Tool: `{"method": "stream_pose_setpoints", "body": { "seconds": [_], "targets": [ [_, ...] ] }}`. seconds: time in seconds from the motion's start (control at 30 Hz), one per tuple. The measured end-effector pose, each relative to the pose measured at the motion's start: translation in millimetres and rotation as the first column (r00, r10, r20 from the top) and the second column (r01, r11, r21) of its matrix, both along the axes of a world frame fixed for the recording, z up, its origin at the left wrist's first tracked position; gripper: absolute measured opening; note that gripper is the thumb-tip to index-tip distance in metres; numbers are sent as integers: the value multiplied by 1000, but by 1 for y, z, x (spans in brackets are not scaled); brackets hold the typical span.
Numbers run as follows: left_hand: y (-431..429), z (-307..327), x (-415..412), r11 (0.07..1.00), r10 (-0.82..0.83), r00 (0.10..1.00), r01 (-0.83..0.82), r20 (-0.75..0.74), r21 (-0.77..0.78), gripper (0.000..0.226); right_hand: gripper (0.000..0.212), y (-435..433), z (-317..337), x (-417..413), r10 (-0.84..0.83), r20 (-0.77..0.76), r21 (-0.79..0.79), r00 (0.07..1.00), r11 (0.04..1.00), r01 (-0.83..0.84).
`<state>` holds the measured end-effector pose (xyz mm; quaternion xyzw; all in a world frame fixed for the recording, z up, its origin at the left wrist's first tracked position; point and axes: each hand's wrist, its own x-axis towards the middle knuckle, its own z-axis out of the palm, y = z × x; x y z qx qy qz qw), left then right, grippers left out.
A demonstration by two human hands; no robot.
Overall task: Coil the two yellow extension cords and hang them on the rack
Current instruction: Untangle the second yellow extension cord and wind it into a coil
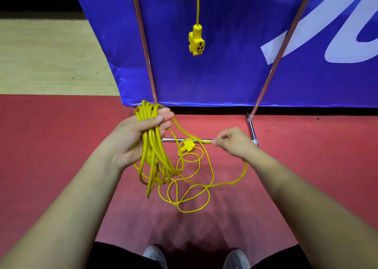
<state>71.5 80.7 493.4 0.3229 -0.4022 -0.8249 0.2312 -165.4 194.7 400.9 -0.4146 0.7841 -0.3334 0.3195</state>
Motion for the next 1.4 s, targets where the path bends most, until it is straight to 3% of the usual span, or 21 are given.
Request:
{"method": "stream_pose_setpoints", "body": {
  "seconds": [0.03,0.1,0.2,0.3,0.4,0.47,0.57,0.6,0.7,0.77,0.87,1.0,1.17,1.27,1.4],
  "targets": [
    [1,-1,-1,1000,-8,1000,9,18,-24,25,20,0,12,6,130,-53,67,990,990,-127],
    [5,-6,-3,998,-24,998,27,50,-51,23,21,3,38,19,387,-15,184,922,907,-378],
    [18,-11,-9,976,-173,981,183,91,-120,17,23,5,68,39,555,160,77,816,817,-571],
    [30,-11,-12,918,-317,929,351,190,-185,32,20,4,82,43,500,271,-176,823,866,-468],
    [27,-5,-12,892,-339,915,387,221,-233,13,3,6,79,34,479,445,-305,757,875,-375],
    [22,-2,-10,924,-303,941,329,152,-193,7,9,9,66,17,454,434,-257,778,890,-376],
    [15,-2,-9,982,-182,982,184,40,-34,8,9,21,41,-9,385,264,-85,884,922,-377],
    [13,-2,-8,985,-167,985,168,32,-24,7,14,25,33,-16,340,270,-67,901,940,-335],
    [13,-3,-6,960,-242,960,257,140,-109,14,16,27,22,-19,182,443,-154,878,980,-126],
    [17,-4,-7,944,-271,935,305,228,-126,26,16,22,26,-14,143,442,-202,885,978,-58],
    [21,-2,-9,949,-295,932,312,212,-49,29,17,18,42,-7,195,327,-182,925,973,-141],
    [20,-6,-9,954,-298,940,298,168,25,38,17,21,65,6,281,330,-139,901,959,-248],
    [30,-9,-13,913,-391,894,407,221,-33,25,23,14,93,41,421,263,-173,868,906,-387],
    [28,-5,-13,910,-410,907,413,96,-22,15,26,12,95,49,423,221,-206,879,901,-382],
    [19,-4,-10,919,-388,919,391,-69,41,36,25,16,74,29,436,117,-125,892,898,-423]
  ]
}}
